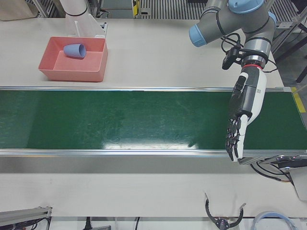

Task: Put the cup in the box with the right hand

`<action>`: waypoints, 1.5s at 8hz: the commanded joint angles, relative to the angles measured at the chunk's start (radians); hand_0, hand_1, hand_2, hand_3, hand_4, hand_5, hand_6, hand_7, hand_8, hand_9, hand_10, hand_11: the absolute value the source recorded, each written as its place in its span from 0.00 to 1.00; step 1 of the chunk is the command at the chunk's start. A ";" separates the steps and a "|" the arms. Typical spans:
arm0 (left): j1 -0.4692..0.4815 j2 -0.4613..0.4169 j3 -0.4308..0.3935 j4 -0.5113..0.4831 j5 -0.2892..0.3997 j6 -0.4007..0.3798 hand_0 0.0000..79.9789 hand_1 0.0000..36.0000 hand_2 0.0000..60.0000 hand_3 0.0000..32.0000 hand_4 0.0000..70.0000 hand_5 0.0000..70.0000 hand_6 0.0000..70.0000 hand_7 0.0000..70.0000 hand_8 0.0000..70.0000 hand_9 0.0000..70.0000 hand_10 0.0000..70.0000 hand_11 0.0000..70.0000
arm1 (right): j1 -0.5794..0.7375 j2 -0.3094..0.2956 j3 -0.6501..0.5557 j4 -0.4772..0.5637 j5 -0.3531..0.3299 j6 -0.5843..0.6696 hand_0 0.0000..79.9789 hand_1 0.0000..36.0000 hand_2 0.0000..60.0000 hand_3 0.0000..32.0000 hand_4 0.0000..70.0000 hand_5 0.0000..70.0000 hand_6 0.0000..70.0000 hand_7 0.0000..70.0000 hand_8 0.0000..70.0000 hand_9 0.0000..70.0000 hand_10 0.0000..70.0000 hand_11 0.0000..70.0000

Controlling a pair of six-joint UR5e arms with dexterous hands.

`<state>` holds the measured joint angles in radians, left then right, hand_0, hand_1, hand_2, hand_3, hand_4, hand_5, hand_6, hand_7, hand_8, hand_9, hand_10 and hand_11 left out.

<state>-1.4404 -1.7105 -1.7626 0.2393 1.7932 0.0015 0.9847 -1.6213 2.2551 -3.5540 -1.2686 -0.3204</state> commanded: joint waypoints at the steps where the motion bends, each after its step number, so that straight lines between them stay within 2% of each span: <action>1: 0.000 0.000 0.000 0.000 0.000 0.000 0.00 0.00 0.00 0.00 0.00 0.00 0.00 0.00 0.00 0.00 0.00 0.00 | 0.313 -0.141 -0.188 0.220 -0.166 0.140 0.65 0.30 0.04 0.00 0.28 0.08 0.07 0.23 0.14 0.25 0.07 0.12; 2: 0.000 0.000 0.000 0.000 0.000 0.000 0.00 0.00 0.00 0.00 0.00 0.00 0.00 0.00 0.00 0.00 0.00 0.00 | 0.381 -0.176 -0.227 0.272 -0.169 0.144 0.67 0.30 0.00 0.00 0.31 0.08 0.08 0.23 0.15 0.26 0.07 0.13; 3: 0.000 0.000 0.000 0.000 0.000 0.000 0.00 0.00 0.00 0.00 0.00 0.00 0.00 0.00 0.00 0.00 0.00 0.00 | 0.450 -0.189 -0.276 0.305 -0.201 0.144 0.67 0.35 0.04 0.00 0.30 0.09 0.08 0.24 0.15 0.27 0.07 0.13; 4: 0.000 0.000 0.000 0.000 0.000 0.000 0.00 0.00 0.00 0.00 0.00 0.00 0.00 0.00 0.00 0.00 0.00 0.00 | 0.497 -0.187 -0.345 0.364 -0.213 0.142 0.66 0.39 0.12 0.00 0.28 0.09 0.08 0.25 0.15 0.27 0.07 0.12; 5: 0.000 0.000 0.000 0.000 0.000 0.000 0.00 0.00 0.00 0.00 0.00 0.00 0.00 0.00 0.00 0.00 0.00 0.00 | 0.511 -0.189 -0.415 0.433 -0.215 0.144 0.66 0.33 0.04 0.00 0.35 0.08 0.08 0.26 0.15 0.27 0.07 0.13; 6: 0.000 0.000 0.000 0.000 0.000 0.000 0.00 0.00 0.00 0.00 0.00 0.00 0.00 0.00 0.00 0.00 0.00 0.00 | 0.547 -0.187 -0.436 0.463 -0.216 0.139 0.65 0.38 0.13 0.00 0.34 0.08 0.09 0.28 0.16 0.28 0.08 0.14; 7: 0.000 0.000 -0.002 0.000 0.000 0.000 0.00 0.00 0.00 0.00 0.00 0.00 0.00 0.00 0.00 0.00 0.00 0.00 | 0.564 -0.189 -0.427 0.460 -0.219 0.136 0.66 0.33 0.04 0.00 0.42 0.08 0.09 0.31 0.16 0.30 0.09 0.14; 9: 0.000 0.000 0.000 0.000 0.000 0.000 0.00 0.00 0.00 0.00 0.00 0.00 0.00 0.00 0.00 0.00 0.00 0.00 | 0.612 -0.181 -0.396 0.448 -0.258 0.123 0.66 0.33 0.05 0.00 0.44 0.08 0.10 0.34 0.17 0.31 0.09 0.15; 10: 0.000 0.000 0.000 0.000 0.000 0.000 0.00 0.00 0.00 0.00 0.00 0.00 0.00 0.00 0.00 0.00 0.00 0.00 | 0.621 -0.189 -0.401 0.451 -0.259 0.121 0.65 0.35 0.10 0.00 0.44 0.08 0.10 0.35 0.17 0.31 0.08 0.14; 11: 0.000 0.002 0.000 0.000 0.000 0.000 0.00 0.00 0.00 0.00 0.00 0.00 0.00 0.00 0.00 0.00 0.00 0.00 | 0.621 -0.199 -0.399 0.451 -0.259 0.121 0.66 0.33 0.05 0.00 0.51 0.08 0.11 0.39 0.18 0.32 0.08 0.13; 12: 0.000 0.000 0.002 0.000 0.000 0.000 0.00 0.00 0.00 0.00 0.00 0.00 0.00 0.00 0.00 0.00 0.00 0.00 | 0.620 -0.201 -0.399 0.449 -0.259 0.121 0.65 0.36 0.10 0.00 0.48 0.08 0.11 0.39 0.18 0.33 0.08 0.13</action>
<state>-1.4404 -1.7099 -1.7626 0.2393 1.7932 0.0015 1.5992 -1.8123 1.8545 -3.1036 -1.5243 -0.1978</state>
